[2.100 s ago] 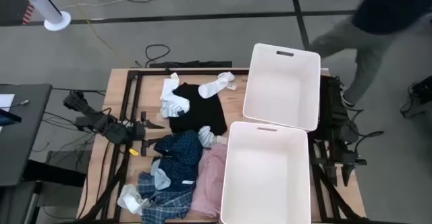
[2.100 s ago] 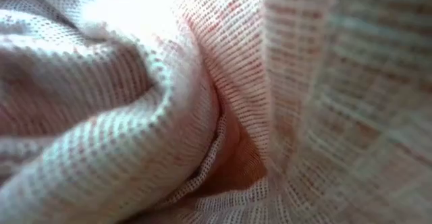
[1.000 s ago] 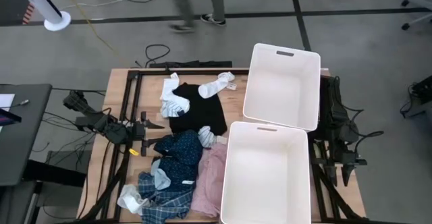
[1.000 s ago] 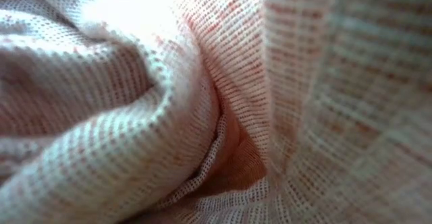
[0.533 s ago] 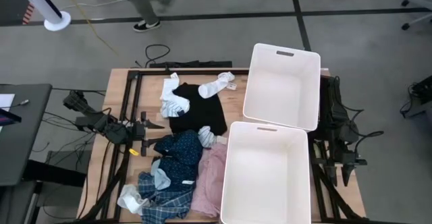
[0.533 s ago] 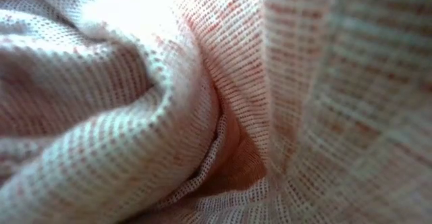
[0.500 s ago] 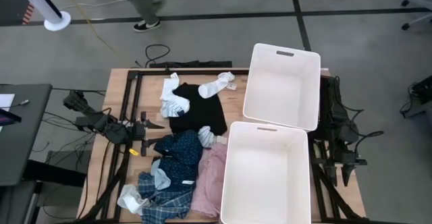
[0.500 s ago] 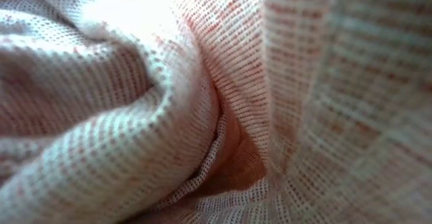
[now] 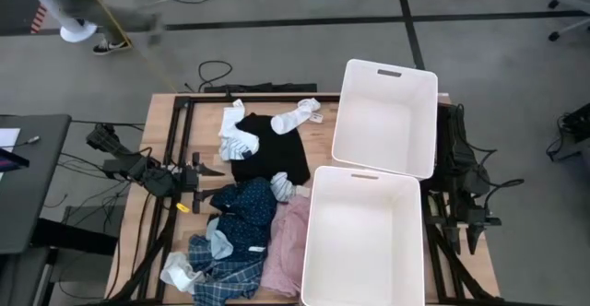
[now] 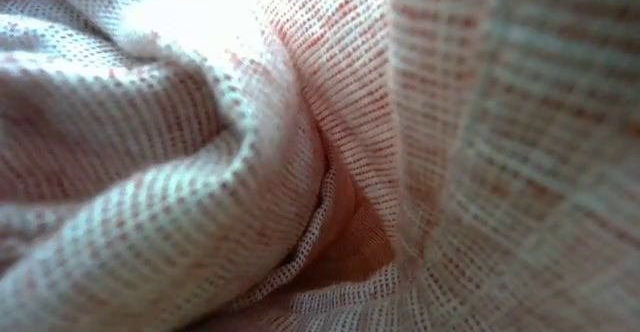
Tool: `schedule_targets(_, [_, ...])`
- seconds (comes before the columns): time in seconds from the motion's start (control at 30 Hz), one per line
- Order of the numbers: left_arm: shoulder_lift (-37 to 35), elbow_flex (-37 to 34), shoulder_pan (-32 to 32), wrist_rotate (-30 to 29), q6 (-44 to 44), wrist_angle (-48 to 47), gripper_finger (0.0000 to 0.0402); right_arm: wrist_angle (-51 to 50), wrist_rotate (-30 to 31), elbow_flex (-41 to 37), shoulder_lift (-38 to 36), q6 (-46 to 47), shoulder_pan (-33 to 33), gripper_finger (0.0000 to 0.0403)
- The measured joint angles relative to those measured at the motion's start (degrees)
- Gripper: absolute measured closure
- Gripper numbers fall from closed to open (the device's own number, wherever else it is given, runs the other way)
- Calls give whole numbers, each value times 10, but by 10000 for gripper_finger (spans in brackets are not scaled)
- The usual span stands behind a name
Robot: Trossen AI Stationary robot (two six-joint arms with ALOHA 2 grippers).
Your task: Sort clothes
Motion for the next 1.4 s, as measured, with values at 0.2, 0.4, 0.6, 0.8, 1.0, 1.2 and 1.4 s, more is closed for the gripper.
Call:
schedule_targets(0.2, [0,0,0,0,0,0,193,0,0,0,0,0,0,226])
schedule_targets(0.4, [0,0,0,0,0,0,193,0,0,0,0,0,0,226])
schedule_targets(0.6, [0,0,0,0,0,0,193,0,0,0,0,0,0,226])
schedule_targets(0.8, [0,0,0,0,0,2,193,0,0,0,0,0,0,226])
schedule_targets(1.0, [0,-1,0,1,-5,50,193,0,0,0,0,0,0,226])
schedule_targets(1.2, [0,-1,0,1,-16,79,193,0,0,0,0,0,0,226])
schedule_targets(1.4, [0,-1,0,-4,-25,151,193,0,0,0,0,0,0,226])
